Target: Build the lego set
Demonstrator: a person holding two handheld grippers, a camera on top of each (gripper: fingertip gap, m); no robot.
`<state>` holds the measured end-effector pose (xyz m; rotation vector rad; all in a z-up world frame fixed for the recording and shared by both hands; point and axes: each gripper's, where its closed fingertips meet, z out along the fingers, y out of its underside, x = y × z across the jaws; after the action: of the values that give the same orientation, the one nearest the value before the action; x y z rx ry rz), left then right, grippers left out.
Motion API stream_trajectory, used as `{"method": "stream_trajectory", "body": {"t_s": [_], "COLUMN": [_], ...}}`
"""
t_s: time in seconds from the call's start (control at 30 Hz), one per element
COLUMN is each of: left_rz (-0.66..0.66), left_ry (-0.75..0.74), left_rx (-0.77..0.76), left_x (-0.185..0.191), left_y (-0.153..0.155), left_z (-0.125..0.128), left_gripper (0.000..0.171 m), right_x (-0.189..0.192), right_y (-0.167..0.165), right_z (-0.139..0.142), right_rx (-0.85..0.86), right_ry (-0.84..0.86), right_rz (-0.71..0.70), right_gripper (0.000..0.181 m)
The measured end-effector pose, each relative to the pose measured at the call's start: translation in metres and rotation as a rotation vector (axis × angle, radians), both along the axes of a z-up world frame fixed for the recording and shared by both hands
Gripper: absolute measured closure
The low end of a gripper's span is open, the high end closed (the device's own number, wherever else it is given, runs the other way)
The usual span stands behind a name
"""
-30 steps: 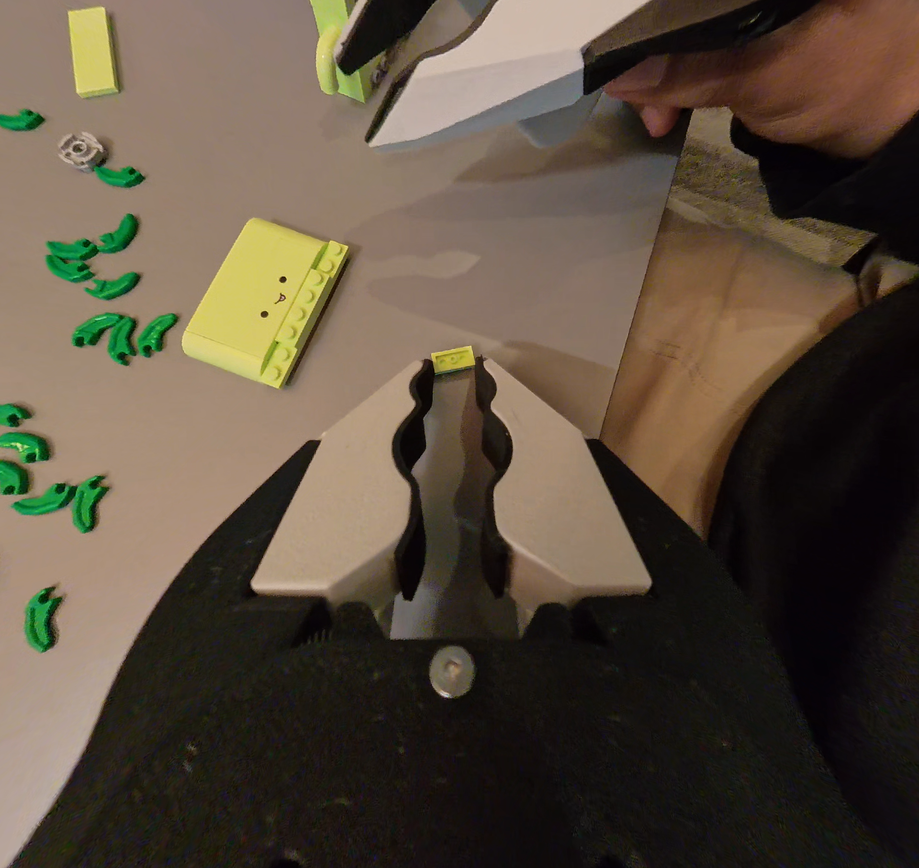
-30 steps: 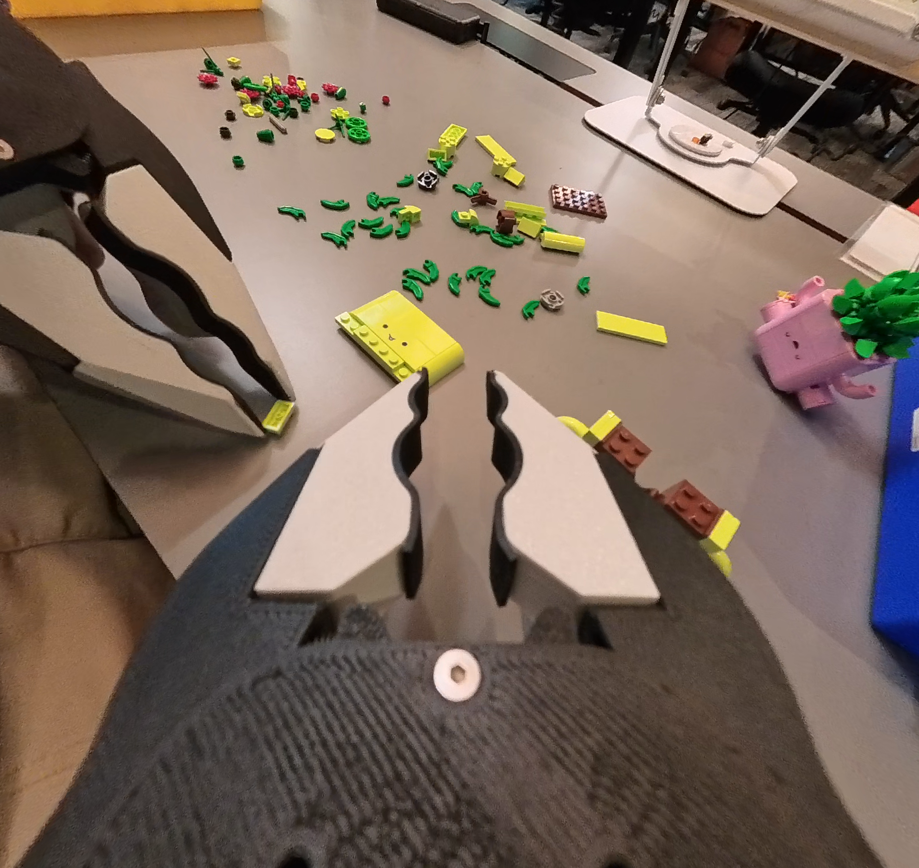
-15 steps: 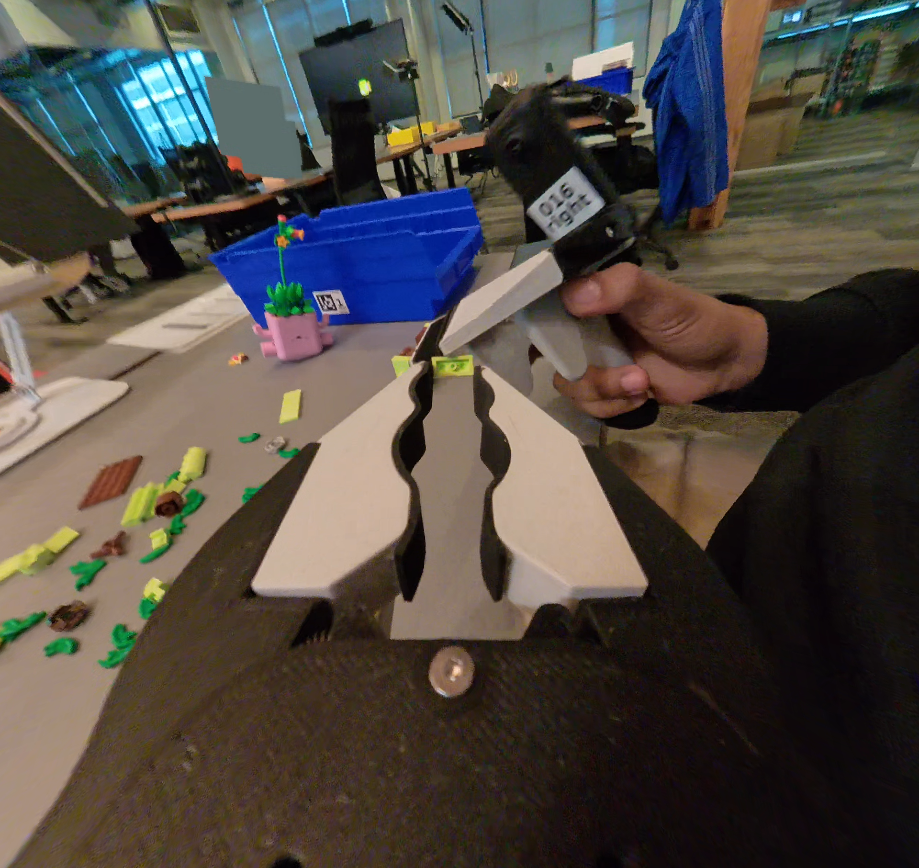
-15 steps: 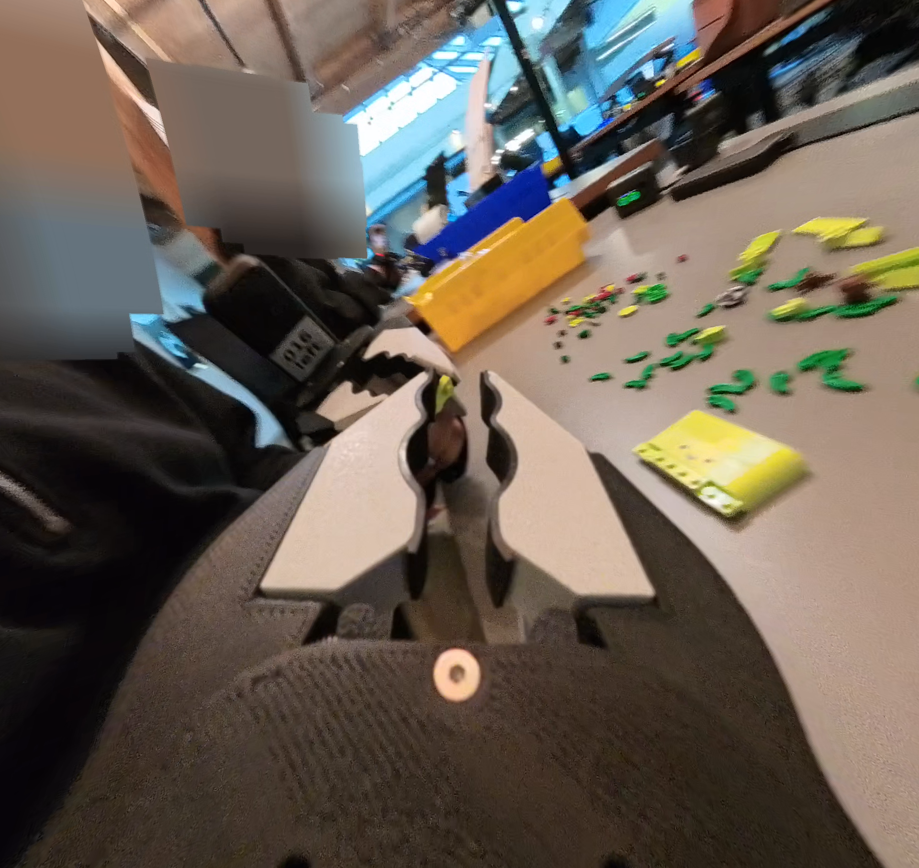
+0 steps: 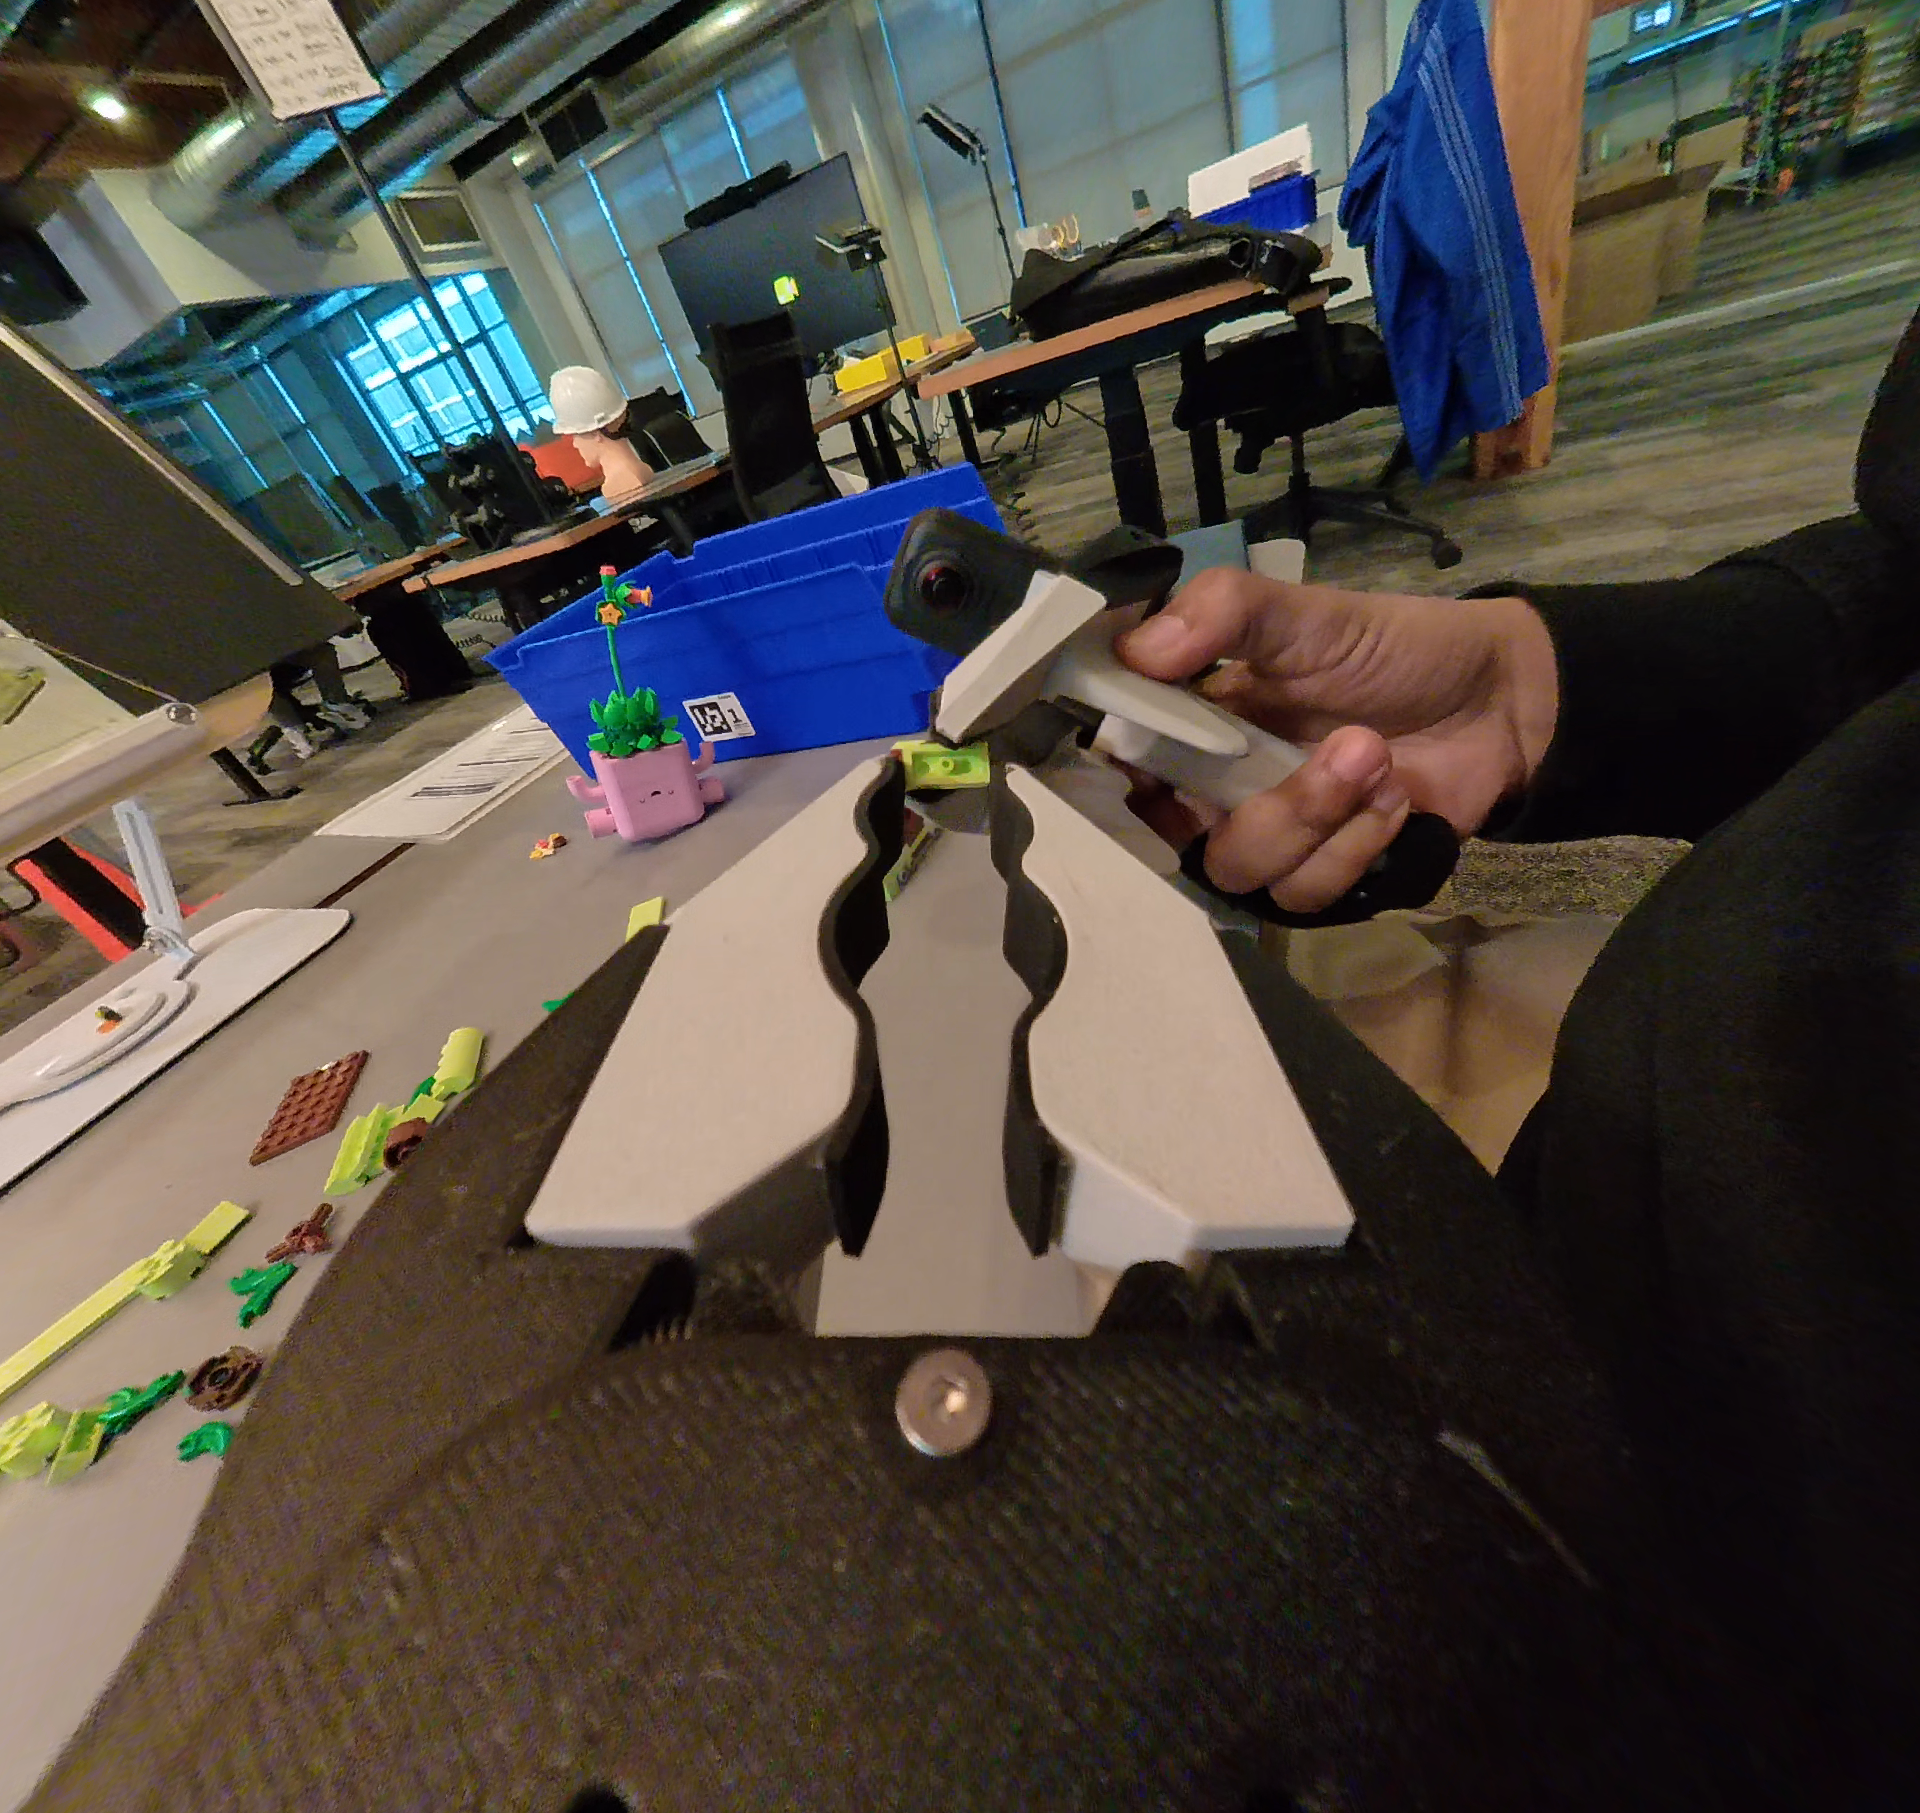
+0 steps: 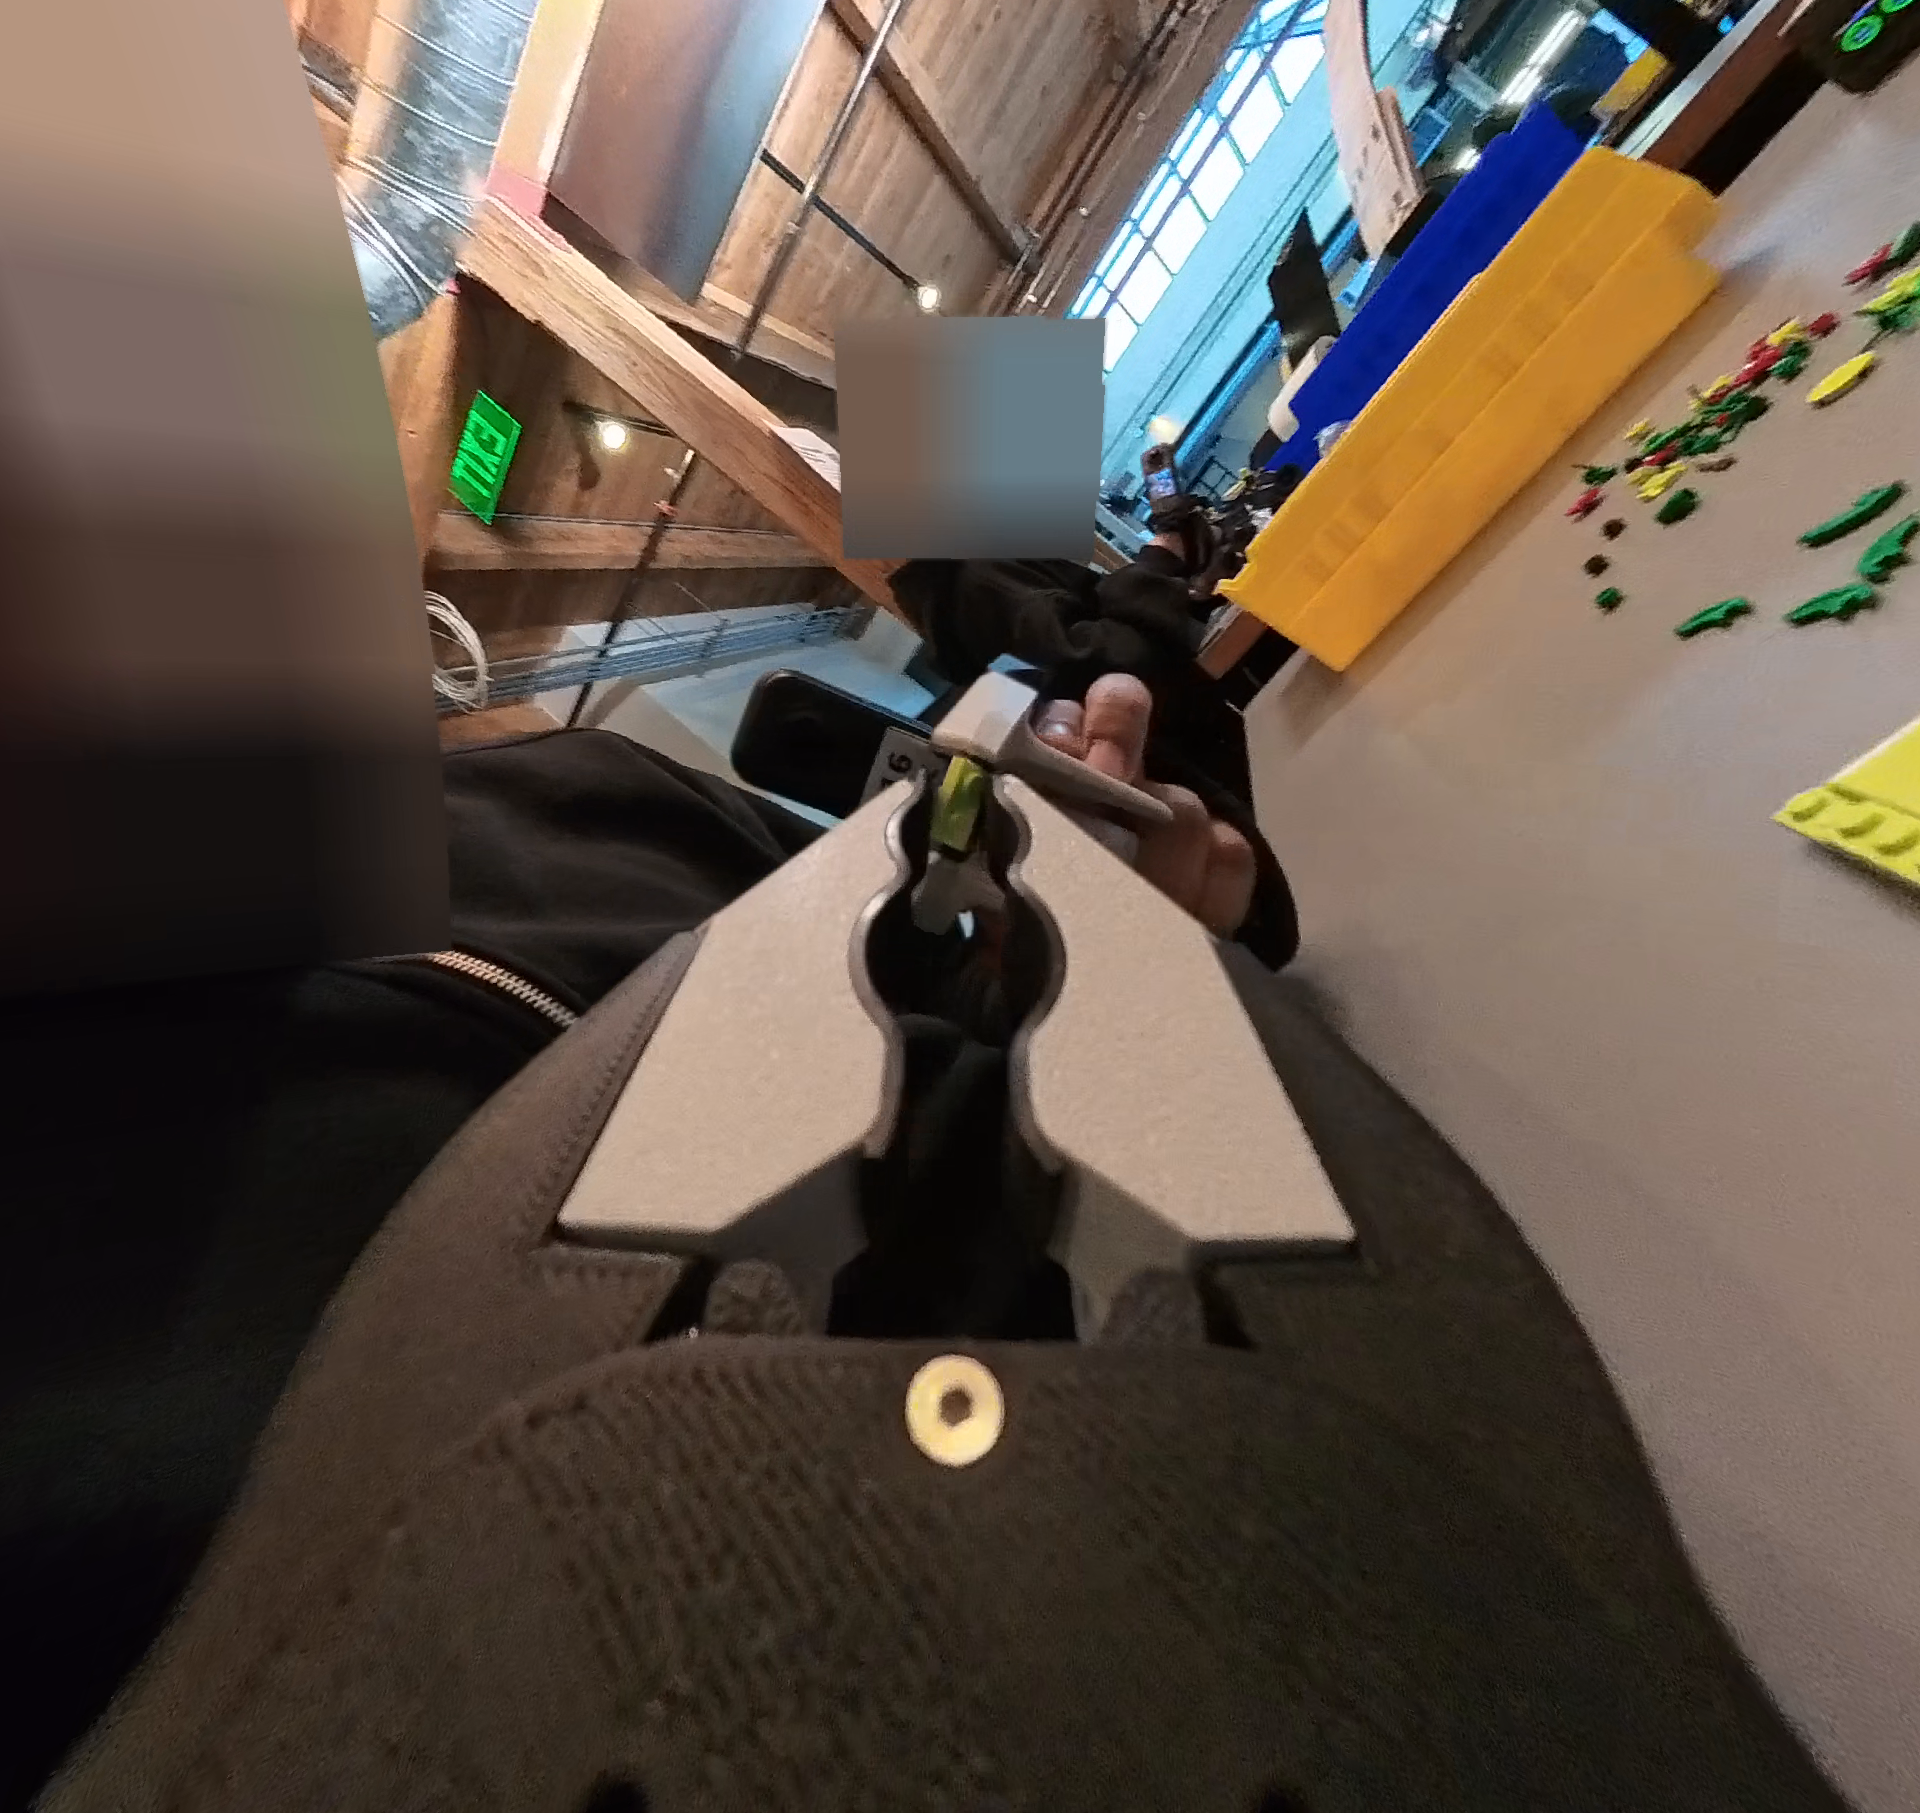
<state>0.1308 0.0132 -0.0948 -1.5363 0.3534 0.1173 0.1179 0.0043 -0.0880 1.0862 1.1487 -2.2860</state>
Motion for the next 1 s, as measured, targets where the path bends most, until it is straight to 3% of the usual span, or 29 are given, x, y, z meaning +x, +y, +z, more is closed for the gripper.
{"method": "stream_trajectory", "body": {"t_s": [0.17, 0.27, 0.33, 0.47, 0.57, 0.67, 0.8, 1.0], "left_rz": [0.028, 0.045, 0.049, 0.075, 0.071, 0.069, 0.074, 0.062], "left_ry": [0.01, -0.006, -0.05, -0.145, -0.213, -0.27, -0.29, -0.293], "left_rx": [-0.005, -0.044, -0.085, -0.214, -0.304, -0.314, -0.305, -0.317], "left_x": [-0.002, -0.006, -0.011, -0.031, -0.041, -0.045, -0.047, -0.045], "left_y": [0.003, 0.008, 0.011, 0.016, 0.017, 0.016, 0.015, 0.015], "left_z": [-0.002, -0.009, -0.015, -0.032, -0.045, -0.045, -0.044, -0.045], "left_gripper": [0.156, 0.14, 0.131, 0.124, 0.124, 0.125, 0.125, 0.126], "right_x": [0.0, -0.004, -0.011, -0.018, -0.017, -0.014, -0.012, -0.008], "right_y": [0.001, 0.008, 0.019, 0.049, 0.061, 0.063, 0.06, 0.057], "right_z": [0.002, -0.002, -0.018, -0.065, -0.097, -0.12, -0.121, -0.117], "right_rx": [-0.004, 0.143, 0.387, 1.073, 1.439, 1.646, 1.75, 1.659], "right_ry": [0.01, 0.029, 0.034, 0.079, 0.144, 0.193, 0.297, 0.206], "right_rz": [0.0, -0.091, -0.2, -0.348, -0.28, -0.152, -0.101, -0.087], "right_gripper": [0.176, 0.177, 0.177, 0.176, 0.176, 0.176, 0.175, 0.16]}}
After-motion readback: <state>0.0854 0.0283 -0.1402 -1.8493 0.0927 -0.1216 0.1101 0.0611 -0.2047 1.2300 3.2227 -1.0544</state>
